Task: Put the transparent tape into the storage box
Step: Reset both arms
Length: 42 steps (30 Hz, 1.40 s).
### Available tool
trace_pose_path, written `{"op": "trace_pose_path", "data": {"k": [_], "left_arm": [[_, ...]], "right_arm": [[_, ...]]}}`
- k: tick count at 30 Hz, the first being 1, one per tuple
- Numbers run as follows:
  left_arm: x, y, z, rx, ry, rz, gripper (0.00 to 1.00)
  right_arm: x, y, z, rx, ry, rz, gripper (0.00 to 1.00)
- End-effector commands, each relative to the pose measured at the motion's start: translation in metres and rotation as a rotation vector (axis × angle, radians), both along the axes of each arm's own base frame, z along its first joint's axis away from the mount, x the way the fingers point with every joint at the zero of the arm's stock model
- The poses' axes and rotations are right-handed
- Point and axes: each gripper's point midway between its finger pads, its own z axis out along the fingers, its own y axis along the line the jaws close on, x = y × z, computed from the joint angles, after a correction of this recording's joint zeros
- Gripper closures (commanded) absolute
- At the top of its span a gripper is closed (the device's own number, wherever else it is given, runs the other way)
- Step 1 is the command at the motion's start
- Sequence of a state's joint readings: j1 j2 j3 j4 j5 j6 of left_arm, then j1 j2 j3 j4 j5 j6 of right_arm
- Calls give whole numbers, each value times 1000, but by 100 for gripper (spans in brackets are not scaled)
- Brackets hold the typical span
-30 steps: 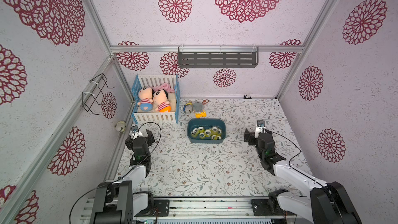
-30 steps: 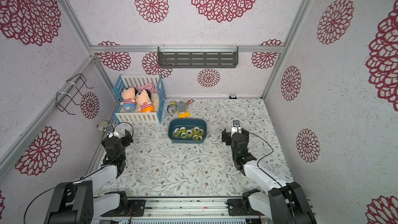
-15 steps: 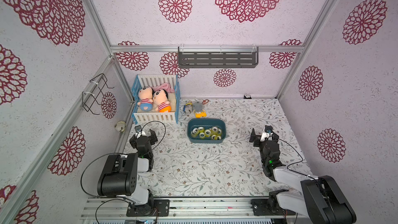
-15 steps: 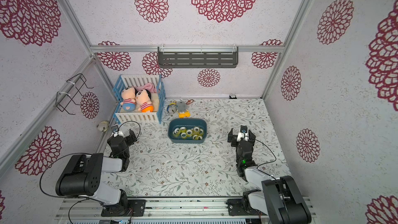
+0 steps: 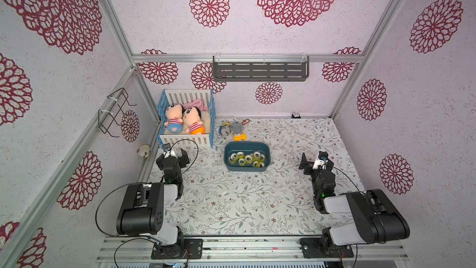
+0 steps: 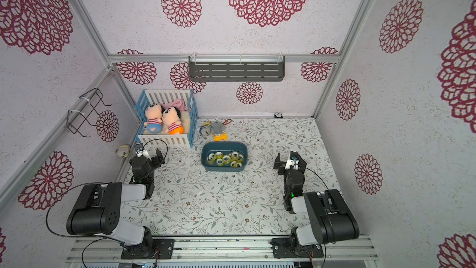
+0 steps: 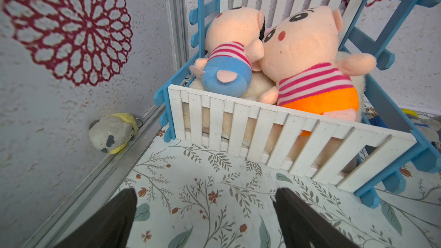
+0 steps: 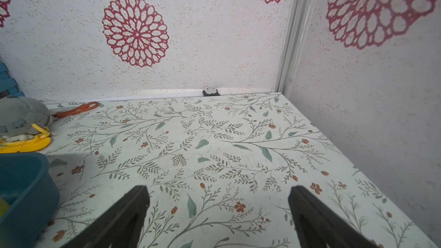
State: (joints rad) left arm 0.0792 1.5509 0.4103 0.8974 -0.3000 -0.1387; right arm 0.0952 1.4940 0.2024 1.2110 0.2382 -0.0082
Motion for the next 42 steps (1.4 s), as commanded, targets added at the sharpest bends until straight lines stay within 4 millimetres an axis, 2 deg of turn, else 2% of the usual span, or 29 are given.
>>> {"op": "trace_pose_path", "data": {"k": [1,42], "left_arm": [[2,4,-1,-4,8,-2,3],[1,6,-1,-13,8,-5,3]], "right_arm": [[5,5,19,8,-90,45,1],[5,3,19,10,-94,42,1]]}}
